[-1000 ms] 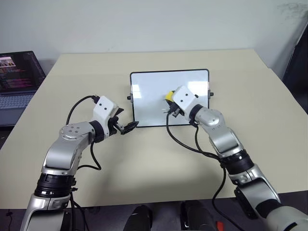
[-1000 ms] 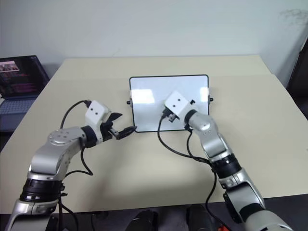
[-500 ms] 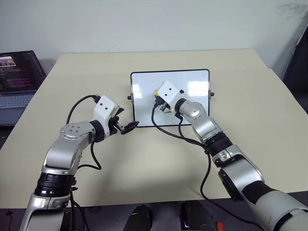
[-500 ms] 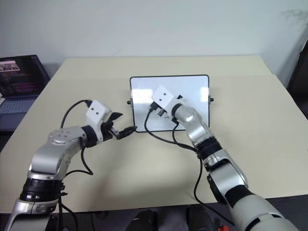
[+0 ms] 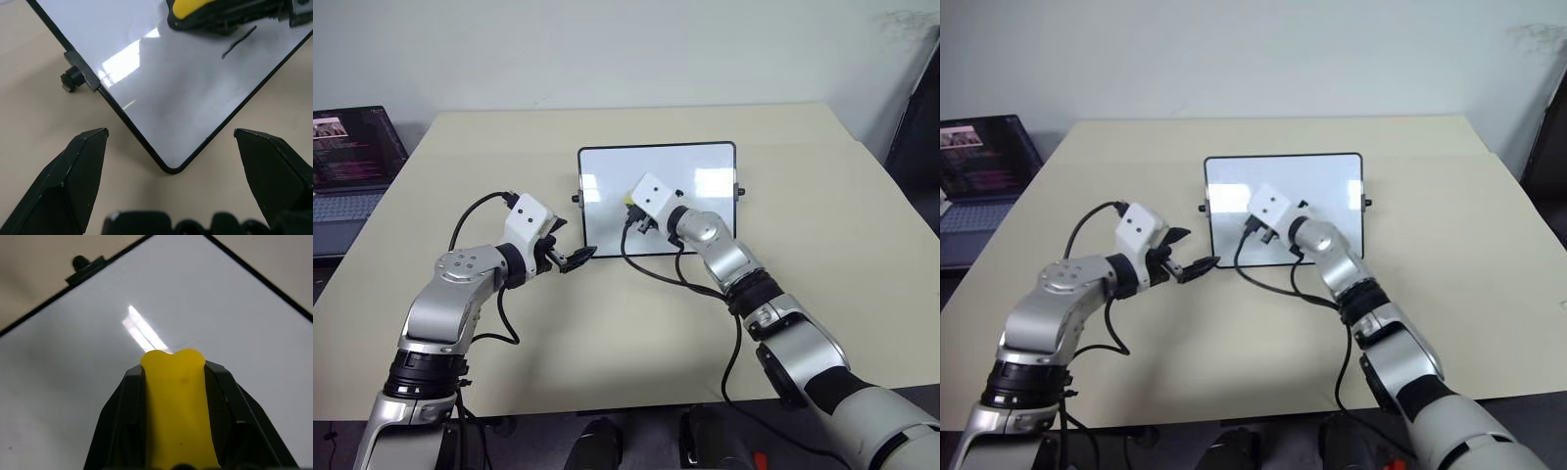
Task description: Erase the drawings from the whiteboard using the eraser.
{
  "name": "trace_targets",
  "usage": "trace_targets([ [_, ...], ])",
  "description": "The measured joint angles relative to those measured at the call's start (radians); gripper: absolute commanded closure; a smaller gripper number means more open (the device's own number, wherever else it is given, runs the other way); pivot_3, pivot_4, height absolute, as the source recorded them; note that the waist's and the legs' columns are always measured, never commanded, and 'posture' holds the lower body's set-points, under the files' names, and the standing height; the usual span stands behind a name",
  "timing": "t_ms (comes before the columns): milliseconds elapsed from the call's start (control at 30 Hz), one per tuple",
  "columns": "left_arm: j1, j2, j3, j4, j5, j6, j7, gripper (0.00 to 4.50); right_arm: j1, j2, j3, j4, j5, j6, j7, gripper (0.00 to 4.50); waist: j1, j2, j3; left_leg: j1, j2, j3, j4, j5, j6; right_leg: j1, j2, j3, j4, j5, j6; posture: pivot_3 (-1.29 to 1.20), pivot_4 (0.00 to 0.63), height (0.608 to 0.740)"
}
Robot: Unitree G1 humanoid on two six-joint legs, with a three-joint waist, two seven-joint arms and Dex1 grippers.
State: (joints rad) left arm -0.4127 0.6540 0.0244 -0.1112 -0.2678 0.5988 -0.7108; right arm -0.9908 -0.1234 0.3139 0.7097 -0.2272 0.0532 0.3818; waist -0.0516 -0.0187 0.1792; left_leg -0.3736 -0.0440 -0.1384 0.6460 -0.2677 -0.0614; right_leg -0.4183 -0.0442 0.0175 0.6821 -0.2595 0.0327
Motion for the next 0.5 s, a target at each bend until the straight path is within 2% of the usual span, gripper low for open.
trace_targets([
  [167,-0.004,0.000,0.000,0.004,0.002,0.000,-0.003,0.00,0.060,-0.067,0.006,-0.091,-0.017,0.034,0.061,3.23,0.000,0.000,0.000,0.010,0.001,0.001,-0.001,0.000,0.000,0.010,0.001,0.001,-0.002,0.000,0.000,0.00,0.150,0.740],
  [333,-0.007,-0.001,-0.002,0.005,0.004,-0.002,-0.006,0.00,0.098,-0.099,0.008,-0.145,-0.032,0.070,0.079,3.23,0.001,0.000,0.000,0.012,0.003,0.001,0.000,0.000,0.000,0.012,0.004,0.001,-0.002,0.000,0.000,0.00,0.150,0.740],
  [500,-0.015,-0.009,-0.020,0.013,0.006,-0.017,-0.012,0.00,0.122,-0.088,0.032,-0.185,-0.045,0.110,0.107,3.23,-0.004,-0.001,0.000,0.014,0.004,0.002,0.000,0.000,0.000,0.013,0.007,0.002,-0.002,0.001,-0.001,0.00,0.150,0.740],
])
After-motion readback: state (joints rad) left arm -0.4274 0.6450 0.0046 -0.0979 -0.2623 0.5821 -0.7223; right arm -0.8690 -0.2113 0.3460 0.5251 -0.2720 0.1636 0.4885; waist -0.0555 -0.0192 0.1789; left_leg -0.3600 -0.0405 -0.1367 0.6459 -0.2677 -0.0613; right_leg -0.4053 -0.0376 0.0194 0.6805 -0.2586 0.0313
